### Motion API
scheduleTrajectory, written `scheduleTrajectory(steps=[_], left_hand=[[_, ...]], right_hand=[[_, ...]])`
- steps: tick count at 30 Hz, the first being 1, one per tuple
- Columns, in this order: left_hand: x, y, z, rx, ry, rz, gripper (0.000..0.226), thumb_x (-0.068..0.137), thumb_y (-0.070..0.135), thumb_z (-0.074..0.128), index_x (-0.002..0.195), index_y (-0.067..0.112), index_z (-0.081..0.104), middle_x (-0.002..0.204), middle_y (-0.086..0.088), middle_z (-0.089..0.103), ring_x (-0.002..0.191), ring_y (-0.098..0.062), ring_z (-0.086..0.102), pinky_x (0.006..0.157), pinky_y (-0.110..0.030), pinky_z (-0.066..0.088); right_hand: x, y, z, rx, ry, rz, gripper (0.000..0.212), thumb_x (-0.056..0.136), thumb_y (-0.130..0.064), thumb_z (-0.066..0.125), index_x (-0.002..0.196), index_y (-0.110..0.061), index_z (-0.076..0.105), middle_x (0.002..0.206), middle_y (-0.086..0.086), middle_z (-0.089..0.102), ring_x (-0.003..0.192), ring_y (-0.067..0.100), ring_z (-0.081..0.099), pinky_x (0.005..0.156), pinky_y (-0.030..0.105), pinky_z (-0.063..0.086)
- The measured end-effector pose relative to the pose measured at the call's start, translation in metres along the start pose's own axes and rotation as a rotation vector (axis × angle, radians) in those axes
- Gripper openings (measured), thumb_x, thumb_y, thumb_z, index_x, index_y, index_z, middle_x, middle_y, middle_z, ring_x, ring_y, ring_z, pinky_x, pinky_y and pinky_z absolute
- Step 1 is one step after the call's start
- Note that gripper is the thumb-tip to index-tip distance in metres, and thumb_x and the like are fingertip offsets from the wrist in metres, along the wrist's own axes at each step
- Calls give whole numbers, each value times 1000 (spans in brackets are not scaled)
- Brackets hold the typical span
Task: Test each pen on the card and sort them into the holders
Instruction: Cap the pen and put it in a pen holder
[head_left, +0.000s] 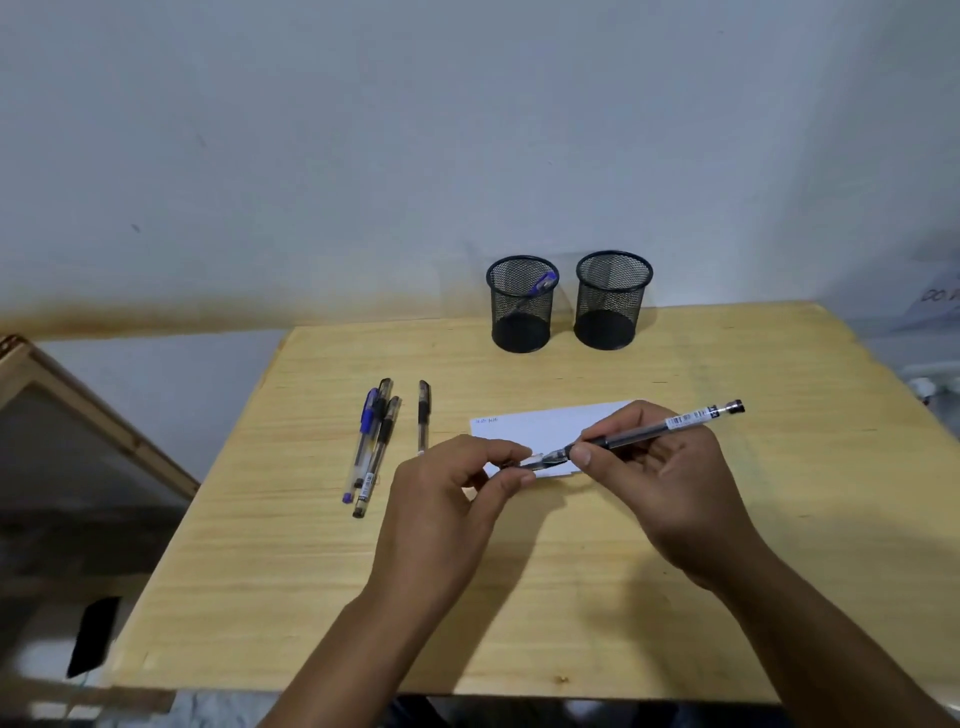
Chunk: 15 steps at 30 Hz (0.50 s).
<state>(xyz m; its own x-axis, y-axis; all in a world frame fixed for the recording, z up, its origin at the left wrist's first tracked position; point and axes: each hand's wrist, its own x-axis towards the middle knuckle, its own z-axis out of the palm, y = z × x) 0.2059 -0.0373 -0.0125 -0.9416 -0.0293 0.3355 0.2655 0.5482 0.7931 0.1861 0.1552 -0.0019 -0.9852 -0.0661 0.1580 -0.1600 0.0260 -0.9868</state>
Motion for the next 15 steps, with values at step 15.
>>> scheduleTrajectory(steps=[15], left_hand=[[-7, 0, 2, -101, 88, 146, 9, 78, 17, 76, 87, 17, 79, 87, 18, 74, 85, 3, 69, 76, -10, 49]], right_hand=[[-18, -4, 18, 74, 11, 45, 20, 63, -18, 78, 81, -12, 73, 77, -3, 77, 72, 6, 72, 65, 14, 52]])
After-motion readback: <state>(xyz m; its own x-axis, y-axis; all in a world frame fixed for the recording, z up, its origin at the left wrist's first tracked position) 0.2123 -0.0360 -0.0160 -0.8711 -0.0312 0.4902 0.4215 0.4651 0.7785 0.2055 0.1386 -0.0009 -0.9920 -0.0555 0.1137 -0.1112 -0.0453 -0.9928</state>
